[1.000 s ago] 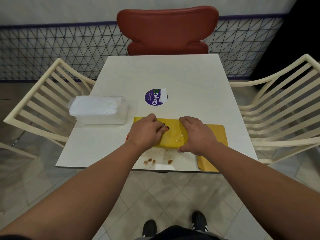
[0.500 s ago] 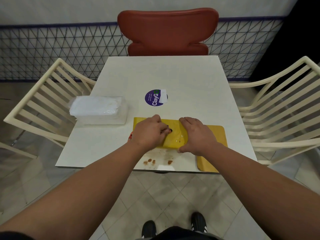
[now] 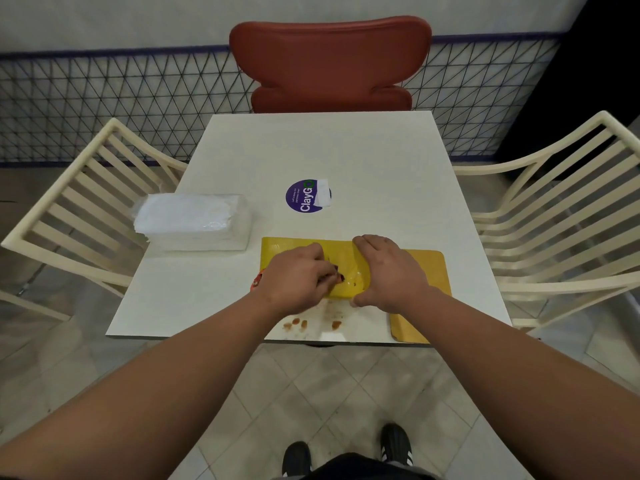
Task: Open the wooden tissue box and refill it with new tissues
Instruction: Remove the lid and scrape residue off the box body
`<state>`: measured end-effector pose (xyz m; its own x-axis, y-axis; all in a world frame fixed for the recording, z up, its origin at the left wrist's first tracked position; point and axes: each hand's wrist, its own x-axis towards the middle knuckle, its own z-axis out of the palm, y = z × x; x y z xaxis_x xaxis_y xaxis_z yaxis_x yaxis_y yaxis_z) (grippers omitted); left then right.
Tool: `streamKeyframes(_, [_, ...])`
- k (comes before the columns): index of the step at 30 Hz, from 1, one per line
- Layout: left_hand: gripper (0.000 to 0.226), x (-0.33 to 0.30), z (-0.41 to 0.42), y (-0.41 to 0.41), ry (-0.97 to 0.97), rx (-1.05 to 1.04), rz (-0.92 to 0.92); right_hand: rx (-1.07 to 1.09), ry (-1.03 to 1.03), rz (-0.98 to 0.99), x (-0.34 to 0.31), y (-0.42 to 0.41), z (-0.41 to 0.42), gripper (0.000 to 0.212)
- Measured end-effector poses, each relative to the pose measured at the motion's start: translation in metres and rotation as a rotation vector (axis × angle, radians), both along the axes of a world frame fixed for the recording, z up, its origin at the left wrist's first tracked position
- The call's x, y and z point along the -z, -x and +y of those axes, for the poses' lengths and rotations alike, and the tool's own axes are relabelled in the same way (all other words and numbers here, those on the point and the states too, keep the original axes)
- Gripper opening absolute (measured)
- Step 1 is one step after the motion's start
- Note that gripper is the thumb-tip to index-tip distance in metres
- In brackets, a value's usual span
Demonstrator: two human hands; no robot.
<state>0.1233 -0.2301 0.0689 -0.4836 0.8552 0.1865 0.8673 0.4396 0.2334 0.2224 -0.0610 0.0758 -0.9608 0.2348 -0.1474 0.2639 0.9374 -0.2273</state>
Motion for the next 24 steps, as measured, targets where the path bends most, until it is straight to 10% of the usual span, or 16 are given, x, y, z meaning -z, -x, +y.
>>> streamKeyframes(7, [0.028, -0.006, 0.02, 0.016, -0.049, -0.222, -0.014, 0.001, 0.002, 0.005, 0.0, 0.001, 0.002, 0.114])
streamKeyframes(13, [0.039, 0.006, -0.003, -0.003, -0.04, 0.064, 0.001, -0.001, 0.016, 0.011, 0.001, 0.002, 0.002, 0.113])
streamKeyframes(18, [0.023, 0.0, 0.007, 0.011, -0.132, -0.289, -0.053, 0.003, 0.011, 0.006, -0.001, 0.003, 0.003, 0.114])
streamKeyframes(24, [0.028, 0.005, 0.003, -0.004, -0.05, -0.038, -0.006, 0.002, 0.013, 0.009, 0.001, 0.002, 0.002, 0.114])
